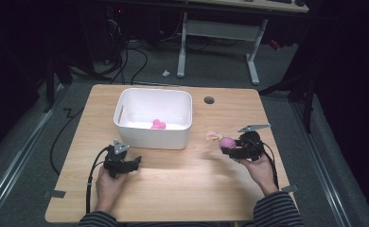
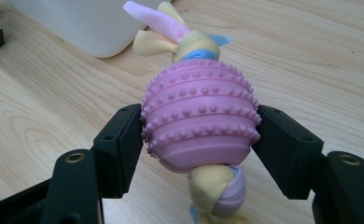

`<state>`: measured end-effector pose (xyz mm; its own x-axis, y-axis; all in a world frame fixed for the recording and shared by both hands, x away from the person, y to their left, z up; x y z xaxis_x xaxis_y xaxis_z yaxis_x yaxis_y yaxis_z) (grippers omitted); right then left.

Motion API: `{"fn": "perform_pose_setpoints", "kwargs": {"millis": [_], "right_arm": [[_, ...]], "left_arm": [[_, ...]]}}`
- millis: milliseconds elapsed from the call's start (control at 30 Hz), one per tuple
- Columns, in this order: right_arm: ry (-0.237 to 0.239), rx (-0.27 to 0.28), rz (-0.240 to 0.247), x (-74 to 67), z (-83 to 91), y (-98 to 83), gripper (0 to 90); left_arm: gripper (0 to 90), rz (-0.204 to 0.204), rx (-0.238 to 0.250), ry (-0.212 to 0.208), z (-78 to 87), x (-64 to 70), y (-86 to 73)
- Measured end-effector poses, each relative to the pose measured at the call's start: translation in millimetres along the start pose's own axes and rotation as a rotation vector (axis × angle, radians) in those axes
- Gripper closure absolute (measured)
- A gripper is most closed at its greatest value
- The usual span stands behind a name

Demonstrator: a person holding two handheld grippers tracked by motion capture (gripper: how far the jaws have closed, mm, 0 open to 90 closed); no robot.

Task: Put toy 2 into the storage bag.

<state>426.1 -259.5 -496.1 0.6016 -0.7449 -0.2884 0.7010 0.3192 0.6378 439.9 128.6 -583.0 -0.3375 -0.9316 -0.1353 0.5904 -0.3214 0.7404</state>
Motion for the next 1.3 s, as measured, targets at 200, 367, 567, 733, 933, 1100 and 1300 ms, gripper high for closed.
{"fn": "perform_pose_setpoints", "kwargs": {"millis": [200,367,567,733,933,1100,1300], "right_arm": [[0.01,0.003,0.039,-9.4,9.0,8.9,34.7],[0.01,0.015,0.074,-16.2,15.1,17.9,34.7],[0.012,0.032,0.123,-23.0,19.2,27.2,34.7],[0.004,0.036,0.151,-28.5,21.9,33.9,34.7],[-0.007,0.043,0.174,-34.4,29.7,48.2,34.8],[0.012,0.046,0.195,-41.2,34.4,59.9,34.7],[0.027,0.05,0.221,-50.0,35.0,73.0,34.8]], "left_arm": [[27.2,-0.001,0.0,0.0,0.0,-0.1,0.0],[27.2,0.0,0.0,0.0,0.0,0.0,0.0],[27.2,-0.001,0.0,0.0,0.0,-0.1,0.0],[27.2,0.0,0.0,0.0,0.0,0.0,0.0],[27.2,0.001,0.001,0.0,0.0,0.0,0.0],[27.1,0.001,0.002,0.001,-0.2,0.2,0.1],[28.1,-0.001,0.0,0.0,0.7,-0.2,-0.6]]}}
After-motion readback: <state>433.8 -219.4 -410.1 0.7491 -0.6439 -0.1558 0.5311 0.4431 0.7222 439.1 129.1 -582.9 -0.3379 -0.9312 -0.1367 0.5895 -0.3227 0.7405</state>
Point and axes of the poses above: each handheld gripper's, and its own axes: z roughly backward along the jaws, y roughly out of its top, x roughly to its right, the point moved 7 cm from there along -z, roughly forward along the jaws, and after that the axes turned 13 degrees about y, right-handed, at the moved point
